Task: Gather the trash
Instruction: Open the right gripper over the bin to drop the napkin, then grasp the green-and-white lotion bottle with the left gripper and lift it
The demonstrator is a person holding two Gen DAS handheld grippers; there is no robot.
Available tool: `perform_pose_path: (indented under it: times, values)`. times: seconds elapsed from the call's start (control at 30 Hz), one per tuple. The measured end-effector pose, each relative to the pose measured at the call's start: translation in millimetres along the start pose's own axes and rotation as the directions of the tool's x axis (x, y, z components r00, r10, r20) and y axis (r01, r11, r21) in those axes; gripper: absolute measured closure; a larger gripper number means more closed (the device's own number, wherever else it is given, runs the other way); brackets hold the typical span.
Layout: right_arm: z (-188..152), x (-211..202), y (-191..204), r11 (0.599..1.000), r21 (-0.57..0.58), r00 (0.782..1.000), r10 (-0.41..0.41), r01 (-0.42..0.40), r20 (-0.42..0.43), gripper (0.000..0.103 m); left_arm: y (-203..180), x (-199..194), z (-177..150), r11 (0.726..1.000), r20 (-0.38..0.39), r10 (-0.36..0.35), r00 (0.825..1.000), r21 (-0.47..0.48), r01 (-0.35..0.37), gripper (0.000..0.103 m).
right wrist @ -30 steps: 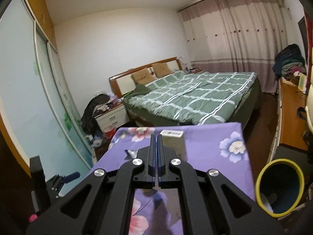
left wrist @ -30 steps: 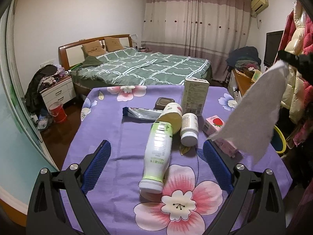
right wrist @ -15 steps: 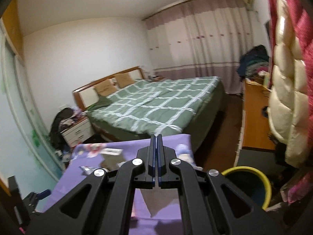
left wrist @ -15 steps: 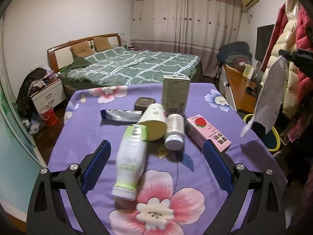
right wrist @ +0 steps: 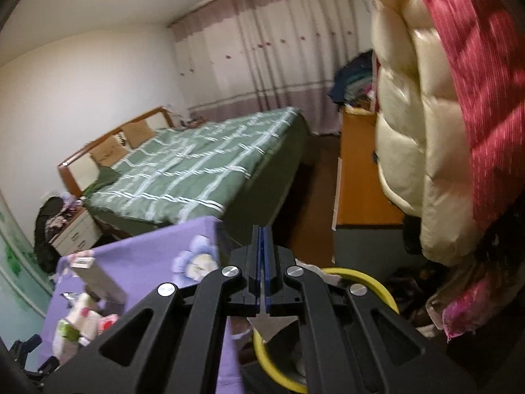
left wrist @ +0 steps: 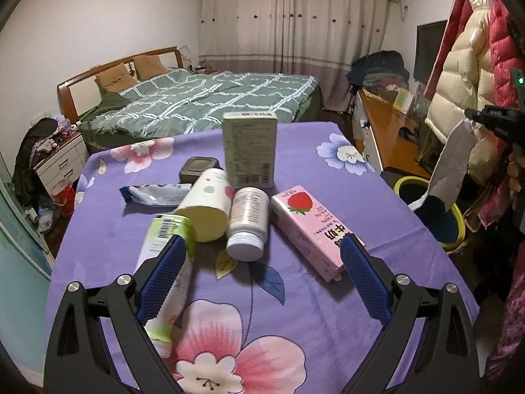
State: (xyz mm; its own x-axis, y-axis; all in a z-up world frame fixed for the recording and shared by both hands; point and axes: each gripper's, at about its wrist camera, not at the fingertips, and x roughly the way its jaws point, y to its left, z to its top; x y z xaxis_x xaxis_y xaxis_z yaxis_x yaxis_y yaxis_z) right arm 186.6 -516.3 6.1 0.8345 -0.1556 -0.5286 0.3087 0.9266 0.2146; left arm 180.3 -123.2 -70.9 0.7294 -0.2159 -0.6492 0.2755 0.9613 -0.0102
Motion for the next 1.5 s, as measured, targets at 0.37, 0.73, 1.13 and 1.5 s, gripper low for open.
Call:
perform_pose_path:
  times: [0.37,0.73,1.13,1.5]
  values:
    - [-37,32,-30,0.997,0.066,0.997,-0.036,0.041,-0.075,0.079,1,17,3,1.000,-0.029,0.022,0.999,0.001,-0.022,0.009]
    - [-89,21,7,0.994,0.086,0.988,0.078,-0.067,-0.131,0.077,56,30,-8,0.995,-0.081,0.100,0.992,-0.021,-0.102,0.009]
    - [-100,31,33,0.992,0.076,0.978,0.108,-0.096,-0.176,0.077,93,84,-7,0.998,-0.234,0.065,0.970,-0.002,-0.068,0.022]
    - [-102,42,43,0.992,0.075,0.974,0.117,-0.104,-0.196,0.077,107,125,-3,0.999,-0.350,0.025,0.936,0.030,-0.016,0.045]
